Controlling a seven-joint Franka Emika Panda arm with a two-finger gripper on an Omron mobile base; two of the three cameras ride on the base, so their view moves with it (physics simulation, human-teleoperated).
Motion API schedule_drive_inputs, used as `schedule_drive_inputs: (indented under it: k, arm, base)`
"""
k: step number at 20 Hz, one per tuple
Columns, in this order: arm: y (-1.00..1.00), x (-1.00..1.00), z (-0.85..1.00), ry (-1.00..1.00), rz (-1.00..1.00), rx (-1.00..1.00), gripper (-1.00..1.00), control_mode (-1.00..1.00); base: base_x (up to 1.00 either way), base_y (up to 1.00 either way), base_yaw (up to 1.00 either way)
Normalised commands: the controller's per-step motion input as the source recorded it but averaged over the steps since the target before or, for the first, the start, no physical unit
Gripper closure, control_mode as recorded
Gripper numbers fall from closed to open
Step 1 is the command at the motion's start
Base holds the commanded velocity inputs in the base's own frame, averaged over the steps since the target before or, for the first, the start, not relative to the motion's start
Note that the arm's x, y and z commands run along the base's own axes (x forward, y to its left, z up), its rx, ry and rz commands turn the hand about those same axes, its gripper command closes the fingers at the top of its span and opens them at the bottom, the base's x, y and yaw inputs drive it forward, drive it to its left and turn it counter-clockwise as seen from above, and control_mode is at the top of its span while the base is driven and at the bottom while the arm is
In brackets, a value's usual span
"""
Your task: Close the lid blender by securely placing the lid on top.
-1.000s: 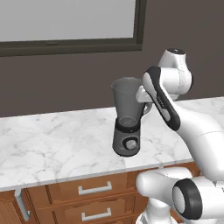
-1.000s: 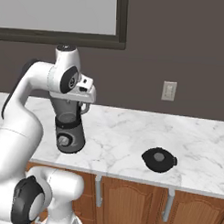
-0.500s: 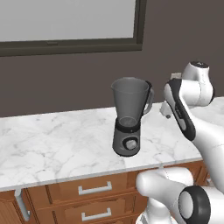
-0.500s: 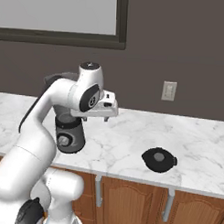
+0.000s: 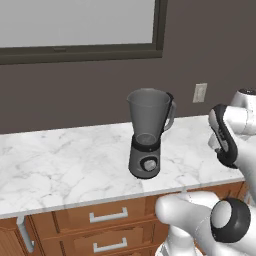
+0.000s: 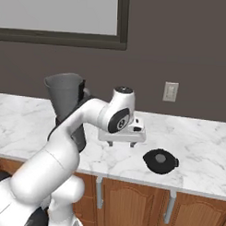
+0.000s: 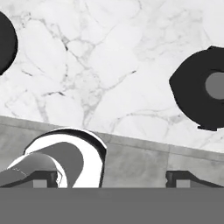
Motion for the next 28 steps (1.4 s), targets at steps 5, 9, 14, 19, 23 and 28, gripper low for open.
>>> schedule_drive_inputs:
  k: [5,9,14,19,23,28]
  arm:
    - [-1.00,0.11,-0.36,0.30,-0.11,0.05,-1.00,-1.00]
    - [-0.92,0.02,-0.27,0.09,-0.05,0.03,-1.00,-1.00]
    - [-0.33,0.29,-0.27,-0.01,0.00,0.00,-1.00,-1.00]
    - [-0.10,0.44,-0.37,-0.11,0.00,0.02,-1.00,-1.00]
    - [0.00,0.43,-0.44,-0.04,-0.01,0.00,-1.00,-1.00]
    - [-0.02,0.30,-0.24,0.00,-0.02,0.00,-1.00,-1.00]
  base:
    - [0.00,0.00,0.00]
    - [0.00,0.00,0.00]
    - [0.00,0.00,0.00]
    - [0.00,0.00,0.00]
    - [0.00,0.00,0.00]
    - [0.00,0.00,0.00]
